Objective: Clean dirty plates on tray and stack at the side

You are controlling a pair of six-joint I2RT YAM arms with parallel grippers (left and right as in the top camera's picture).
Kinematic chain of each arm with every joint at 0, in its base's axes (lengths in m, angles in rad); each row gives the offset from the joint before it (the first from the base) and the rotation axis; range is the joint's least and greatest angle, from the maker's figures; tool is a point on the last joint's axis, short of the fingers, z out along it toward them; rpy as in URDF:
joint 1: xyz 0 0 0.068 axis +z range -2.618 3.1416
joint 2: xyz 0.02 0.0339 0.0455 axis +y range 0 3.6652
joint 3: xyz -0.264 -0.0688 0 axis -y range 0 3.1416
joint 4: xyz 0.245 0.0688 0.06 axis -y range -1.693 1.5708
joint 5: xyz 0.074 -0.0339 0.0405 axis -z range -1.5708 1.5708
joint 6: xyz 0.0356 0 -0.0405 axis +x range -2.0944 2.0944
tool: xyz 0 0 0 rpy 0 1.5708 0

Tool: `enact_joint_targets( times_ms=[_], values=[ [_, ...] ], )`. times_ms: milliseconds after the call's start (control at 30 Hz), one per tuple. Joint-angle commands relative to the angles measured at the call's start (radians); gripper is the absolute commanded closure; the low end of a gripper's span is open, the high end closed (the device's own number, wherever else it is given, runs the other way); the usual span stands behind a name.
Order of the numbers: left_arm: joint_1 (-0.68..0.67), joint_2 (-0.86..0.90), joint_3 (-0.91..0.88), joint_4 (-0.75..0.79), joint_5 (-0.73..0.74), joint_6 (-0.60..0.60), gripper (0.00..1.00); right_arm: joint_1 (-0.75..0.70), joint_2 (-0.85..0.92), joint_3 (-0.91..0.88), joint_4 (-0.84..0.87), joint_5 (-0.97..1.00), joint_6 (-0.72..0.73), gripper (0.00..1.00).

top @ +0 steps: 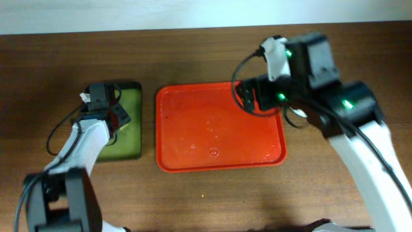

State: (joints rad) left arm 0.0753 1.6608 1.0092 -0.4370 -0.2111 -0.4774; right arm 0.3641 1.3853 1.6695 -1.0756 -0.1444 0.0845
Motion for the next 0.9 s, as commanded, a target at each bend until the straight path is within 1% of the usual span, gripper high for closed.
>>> enact_joint_targets(
  times_ms=[0,33,67,100,133,167,233,300,433,533,867],
  values=[
    [0.008,-0.207,0.063,-0.060,0.104,0.007,0.50,0.028,-0.125,0.003,-0.072,0.048,0.010,0.01],
    [0.008,-0.260,0.063,-0.083,0.156,0.007,0.33,0.036,-0.162,0.003,-0.110,0.049,0.010,0.01],
    [0.008,-0.302,0.063,-0.103,0.197,0.007,0.23,0.043,-0.190,0.002,-0.146,0.048,0.010,0.01],
    [0.008,-0.356,0.063,-0.132,0.248,0.007,0.18,0.050,-0.218,0.002,-0.186,0.048,0.010,0.01],
    [0.008,-0.396,0.063,-0.158,0.279,0.007,0.06,0.063,-0.254,0.002,-0.238,0.048,0.010,0.01],
    [0.008,-0.447,0.063,-0.205,0.306,0.007,0.01,0.076,-0.287,-0.004,-0.285,0.048,0.010,0.01],
    [0.008,-0.508,0.063,-0.281,0.304,0.007,0.01,0.101,-0.360,-0.050,-0.324,0.048,0.010,0.01],
    [0.008,-0.563,0.063,-0.355,0.301,0.007,0.01,0.113,-0.454,-0.139,-0.323,0.047,0.011,0.01],
    [0.008,-0.594,0.063,-0.381,0.301,0.007,0.01,0.114,-0.561,-0.257,-0.325,-0.009,0.010,0.01],
    [0.008,-0.594,0.063,-0.381,0.301,0.007,0.01,0.114,-0.582,-0.284,-0.333,-0.008,0.010,0.01],
    [0.008,-0.594,0.063,-0.381,0.301,0.007,0.01,0.114,-0.579,-0.284,-0.335,-0.008,0.010,0.01]
  ],
)
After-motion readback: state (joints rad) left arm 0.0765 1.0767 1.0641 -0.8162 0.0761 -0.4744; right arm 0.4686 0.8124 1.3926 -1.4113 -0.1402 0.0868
